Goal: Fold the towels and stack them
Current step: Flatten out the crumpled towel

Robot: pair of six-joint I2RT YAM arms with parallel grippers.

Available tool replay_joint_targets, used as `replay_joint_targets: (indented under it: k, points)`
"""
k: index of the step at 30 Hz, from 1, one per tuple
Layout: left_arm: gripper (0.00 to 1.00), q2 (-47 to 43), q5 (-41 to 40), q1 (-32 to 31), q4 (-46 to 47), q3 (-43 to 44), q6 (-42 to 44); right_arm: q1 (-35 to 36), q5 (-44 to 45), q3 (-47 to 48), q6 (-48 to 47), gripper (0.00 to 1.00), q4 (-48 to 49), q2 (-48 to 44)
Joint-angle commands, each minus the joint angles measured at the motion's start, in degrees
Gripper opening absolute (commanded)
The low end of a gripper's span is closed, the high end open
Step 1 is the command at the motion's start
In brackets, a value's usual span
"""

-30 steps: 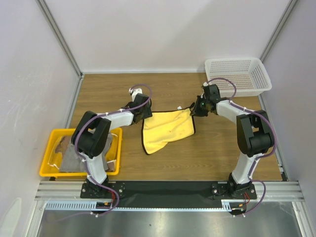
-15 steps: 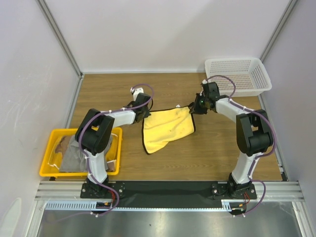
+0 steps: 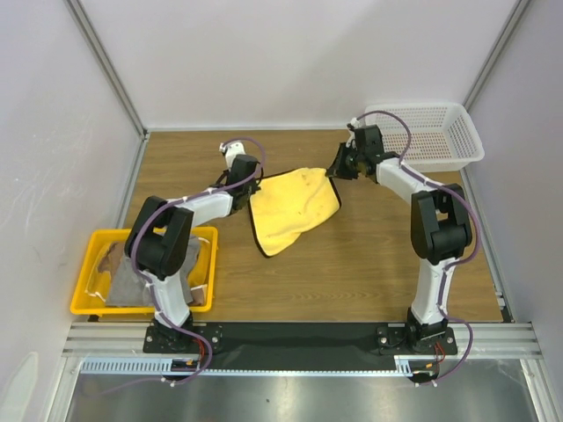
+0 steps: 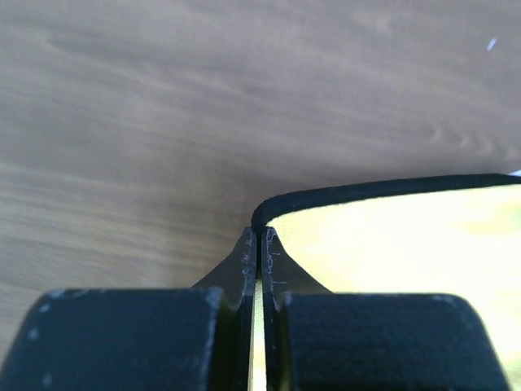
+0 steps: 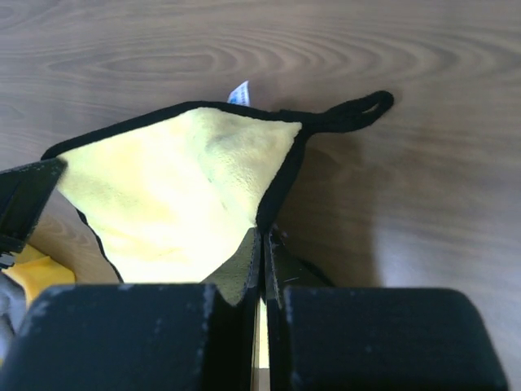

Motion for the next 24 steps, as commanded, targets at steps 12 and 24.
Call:
replay_joint_targets:
  k: [12, 24]
  points:
    - [0.00, -21.5, -0.1, 0.2, 3.8, -7.1, 5.0, 3.9, -0.9, -6.8, -3.1, 0.00, 5.3, -16.9]
    - [0.00, -48.3, -5.1, -7.6, -12.7, -10.1, 4.3, 10.7, 9.6, -20.4, 0.0, 0.00, -1.3, -46.8]
